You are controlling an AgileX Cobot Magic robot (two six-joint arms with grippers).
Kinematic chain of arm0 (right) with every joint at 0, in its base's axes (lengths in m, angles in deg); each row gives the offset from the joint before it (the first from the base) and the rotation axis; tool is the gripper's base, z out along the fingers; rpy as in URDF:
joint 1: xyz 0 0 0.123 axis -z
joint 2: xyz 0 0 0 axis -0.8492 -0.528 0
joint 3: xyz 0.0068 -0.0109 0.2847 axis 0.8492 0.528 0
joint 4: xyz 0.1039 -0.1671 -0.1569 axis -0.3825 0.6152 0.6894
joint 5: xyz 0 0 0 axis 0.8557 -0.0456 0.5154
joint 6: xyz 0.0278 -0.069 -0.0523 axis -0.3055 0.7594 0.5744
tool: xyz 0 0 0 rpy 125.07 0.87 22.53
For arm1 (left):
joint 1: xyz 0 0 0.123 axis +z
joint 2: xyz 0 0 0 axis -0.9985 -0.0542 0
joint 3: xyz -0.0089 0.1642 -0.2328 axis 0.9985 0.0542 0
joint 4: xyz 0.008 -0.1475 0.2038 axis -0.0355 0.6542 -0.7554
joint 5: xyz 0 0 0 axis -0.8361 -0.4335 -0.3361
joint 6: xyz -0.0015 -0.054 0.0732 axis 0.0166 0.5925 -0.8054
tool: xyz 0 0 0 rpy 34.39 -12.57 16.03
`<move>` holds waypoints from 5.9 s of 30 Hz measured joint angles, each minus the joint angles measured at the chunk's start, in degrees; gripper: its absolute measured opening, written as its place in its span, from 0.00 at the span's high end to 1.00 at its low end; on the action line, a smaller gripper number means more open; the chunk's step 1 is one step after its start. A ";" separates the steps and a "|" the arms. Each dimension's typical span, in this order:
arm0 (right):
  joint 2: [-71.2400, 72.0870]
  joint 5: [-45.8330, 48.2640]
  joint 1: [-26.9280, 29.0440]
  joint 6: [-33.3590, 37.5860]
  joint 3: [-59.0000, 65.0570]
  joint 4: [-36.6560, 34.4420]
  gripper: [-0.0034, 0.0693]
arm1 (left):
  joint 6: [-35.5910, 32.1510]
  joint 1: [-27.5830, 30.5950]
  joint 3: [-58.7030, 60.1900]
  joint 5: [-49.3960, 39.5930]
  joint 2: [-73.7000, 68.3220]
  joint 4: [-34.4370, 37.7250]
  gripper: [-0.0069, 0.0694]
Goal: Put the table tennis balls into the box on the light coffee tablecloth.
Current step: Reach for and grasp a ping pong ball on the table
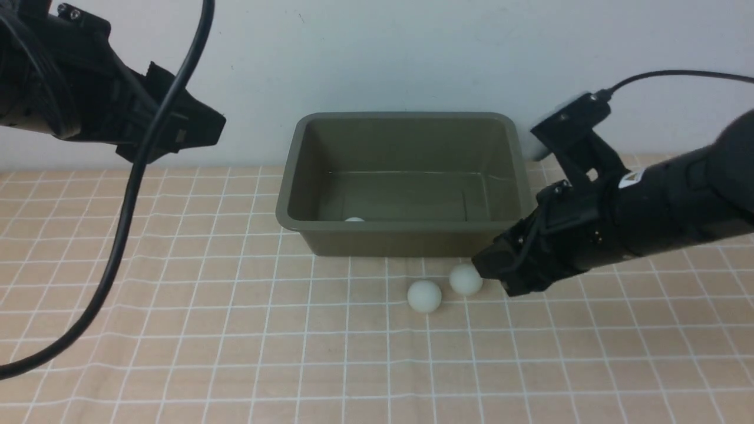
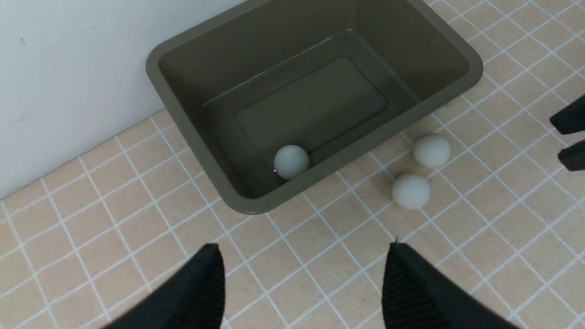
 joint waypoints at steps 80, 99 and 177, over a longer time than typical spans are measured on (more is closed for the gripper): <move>-14.19 -10.82 -12.68 -30.24 -5.10 15.31 0.33 | 0.03 0.00 0.00 0.58 -0.11 -3.63 0.40; -14.43 -12.37 -12.68 -42.89 -5.10 27.89 0.31 | 0.41 0.00 0.00 -1.21 -0.11 -3.57 0.40; -26.24 -23.49 -13.67 -69.91 -5.44 53.76 0.35 | 0.40 0.00 0.00 -2.83 -0.11 -3.57 0.40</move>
